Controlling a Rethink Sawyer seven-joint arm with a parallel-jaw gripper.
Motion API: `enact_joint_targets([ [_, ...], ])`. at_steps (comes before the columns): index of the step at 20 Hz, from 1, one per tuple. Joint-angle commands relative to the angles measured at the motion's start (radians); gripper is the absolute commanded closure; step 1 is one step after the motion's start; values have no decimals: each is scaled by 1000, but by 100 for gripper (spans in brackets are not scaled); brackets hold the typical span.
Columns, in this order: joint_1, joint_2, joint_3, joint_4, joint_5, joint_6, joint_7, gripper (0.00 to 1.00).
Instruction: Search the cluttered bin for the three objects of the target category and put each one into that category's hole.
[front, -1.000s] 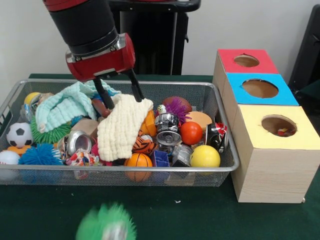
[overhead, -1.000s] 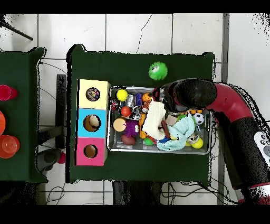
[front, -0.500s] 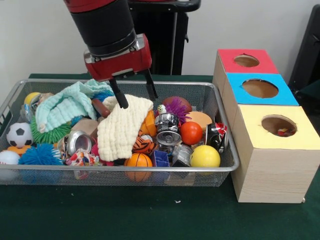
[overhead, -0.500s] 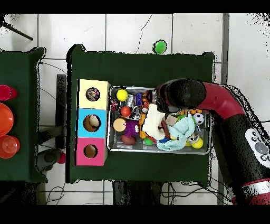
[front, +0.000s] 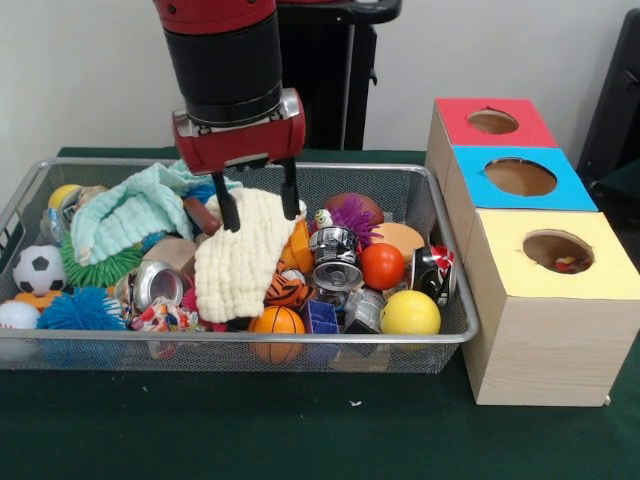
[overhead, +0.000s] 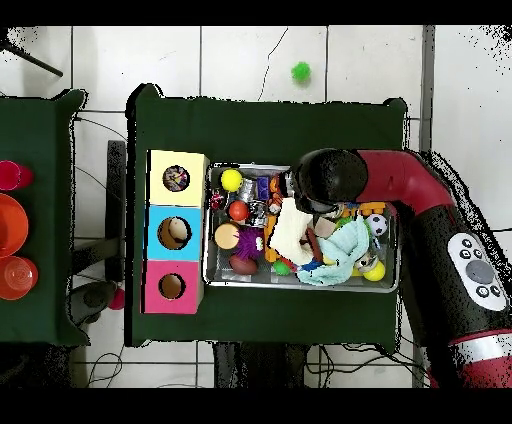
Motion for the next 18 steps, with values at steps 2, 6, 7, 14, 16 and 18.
enact_joint_targets([
  [2,-14,44,6,-83,-120,84,-346,0],
  [6,-6,55,-1,-120,-124,97,-296,0],
  [7,-8,54,0,-125,-121,102,-292,0],
  [14,-13,54,13,-104,-128,25,-271,0],
  [16,-14,69,7,-95,-155,-18,-271,0],
  [18,-12,81,0,-96,-185,-51,-272,0],
])
